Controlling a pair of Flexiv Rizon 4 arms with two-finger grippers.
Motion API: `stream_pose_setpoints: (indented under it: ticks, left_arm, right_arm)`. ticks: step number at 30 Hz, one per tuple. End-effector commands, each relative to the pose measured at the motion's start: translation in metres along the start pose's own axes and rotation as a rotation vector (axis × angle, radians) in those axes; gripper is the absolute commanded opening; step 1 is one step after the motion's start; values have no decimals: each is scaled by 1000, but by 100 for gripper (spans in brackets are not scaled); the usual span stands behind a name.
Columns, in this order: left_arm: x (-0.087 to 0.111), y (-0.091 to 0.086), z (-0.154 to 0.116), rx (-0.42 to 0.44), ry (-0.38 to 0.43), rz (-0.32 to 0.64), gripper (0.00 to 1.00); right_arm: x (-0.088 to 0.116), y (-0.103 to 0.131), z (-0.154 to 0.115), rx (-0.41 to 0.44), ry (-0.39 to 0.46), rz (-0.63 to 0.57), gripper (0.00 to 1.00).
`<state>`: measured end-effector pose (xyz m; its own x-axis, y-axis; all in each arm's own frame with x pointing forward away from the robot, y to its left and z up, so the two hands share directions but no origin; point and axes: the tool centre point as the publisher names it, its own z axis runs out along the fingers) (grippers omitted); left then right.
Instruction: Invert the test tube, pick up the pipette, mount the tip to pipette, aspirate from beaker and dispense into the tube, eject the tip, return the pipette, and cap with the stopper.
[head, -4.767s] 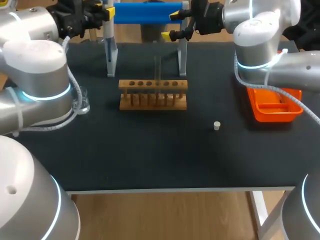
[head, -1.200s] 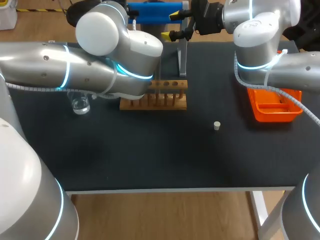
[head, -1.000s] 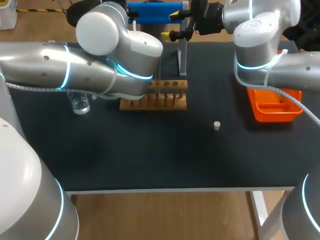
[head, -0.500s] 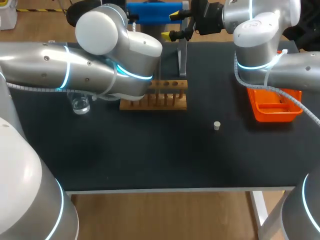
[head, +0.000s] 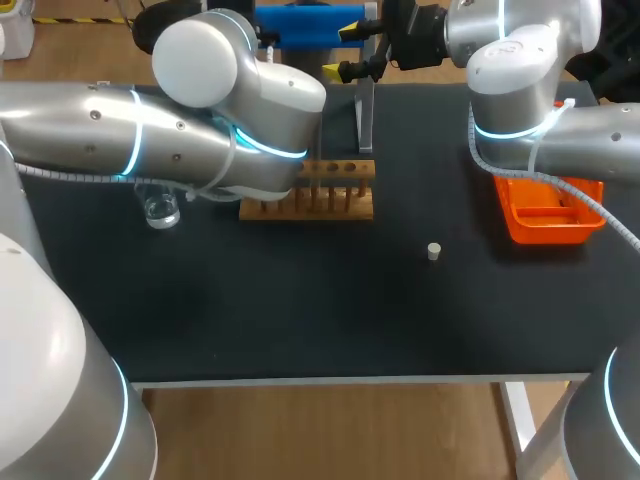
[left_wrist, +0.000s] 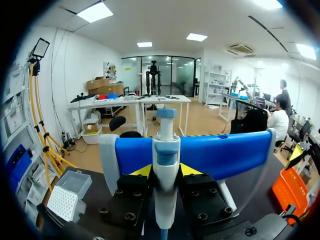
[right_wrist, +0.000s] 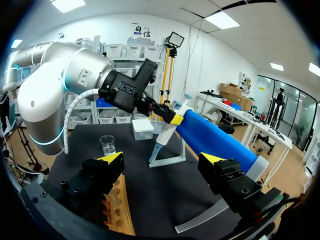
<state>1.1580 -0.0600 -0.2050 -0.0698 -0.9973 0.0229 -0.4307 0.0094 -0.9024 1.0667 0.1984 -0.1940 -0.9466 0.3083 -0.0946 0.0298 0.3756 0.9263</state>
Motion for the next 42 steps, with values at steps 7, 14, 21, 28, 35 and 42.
stream_pose_setpoints:
  ticks: [7,14,21,28,35,42]
  left_arm:
    - [1,-3,4,-28,12,-3,100]
    - [-1,-10,-2,-11,6,-1,100]
    - [-2,-29,-18,40,0,11,100]
    - [-5,-51,-45,103,3,31,100]
    - [-7,-63,-83,103,202,151,100]
    - [-14,-57,-131,142,379,253,100]
  right_arm:
    - [-1,0,-1,2,3,0,100]
    - [-1,0,-1,2,3,0,100]
    - [-1,0,-1,2,3,0,100]
    - [-1,0,-1,2,3,0,100]
    - [-1,0,-1,2,3,0,100]
    - [-1,0,-1,2,3,0,100]
